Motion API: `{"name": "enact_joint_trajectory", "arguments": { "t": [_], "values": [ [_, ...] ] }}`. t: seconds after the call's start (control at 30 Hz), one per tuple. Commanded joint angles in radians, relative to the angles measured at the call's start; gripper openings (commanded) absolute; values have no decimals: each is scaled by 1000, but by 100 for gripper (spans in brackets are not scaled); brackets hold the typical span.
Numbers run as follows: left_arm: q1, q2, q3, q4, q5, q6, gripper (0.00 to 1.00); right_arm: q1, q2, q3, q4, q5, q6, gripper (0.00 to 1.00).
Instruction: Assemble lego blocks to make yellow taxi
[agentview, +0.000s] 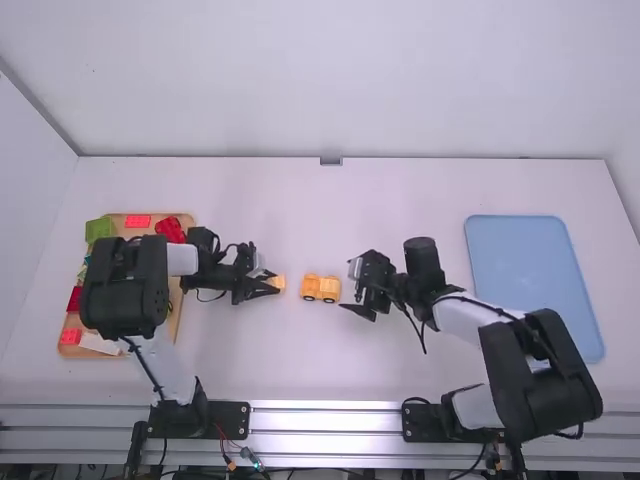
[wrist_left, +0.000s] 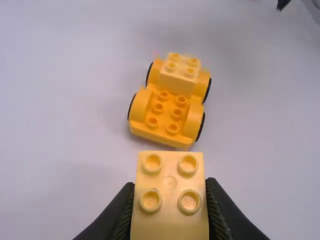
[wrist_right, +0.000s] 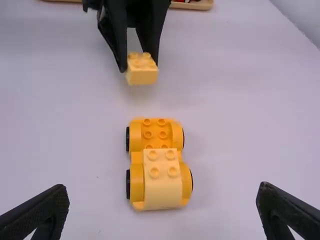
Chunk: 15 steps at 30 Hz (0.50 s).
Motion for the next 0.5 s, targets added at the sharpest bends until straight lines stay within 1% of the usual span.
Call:
{"name": "enact_joint_trajectory", "arguments": {
  "t": [0.0,0.03,0.07,0.17,0.2,0.3,0.33,0.4,0.47],
  "values": [
    [-5,-39,19,-26,47,13,4,13,75,1,44,-60,8,99],
    [-3,-48,22,-44,49,34,4,12,114,6,89,-68,34,98],
    [-2,-50,23,-47,49,36,4,11,119,6,97,-68,38,98],
    [-8,-73,29,-77,69,42,2,6,232,23,233,-80,131,99],
    [-11,-76,29,-78,68,42,2,7,242,25,242,-88,135,99],
    [-28,-97,30,-80,64,42,2,6,346,63,295,-127,134,99],
    [-31,-99,30,-80,64,42,2,6,358,69,298,-131,136,99],
    [-51,-113,30,-76,44,41,2,6,444,126,308,-198,133,99],
    [-66,-119,29,-68,25,32,2,6,485,157,308,-249,134,99]
  ]
}}
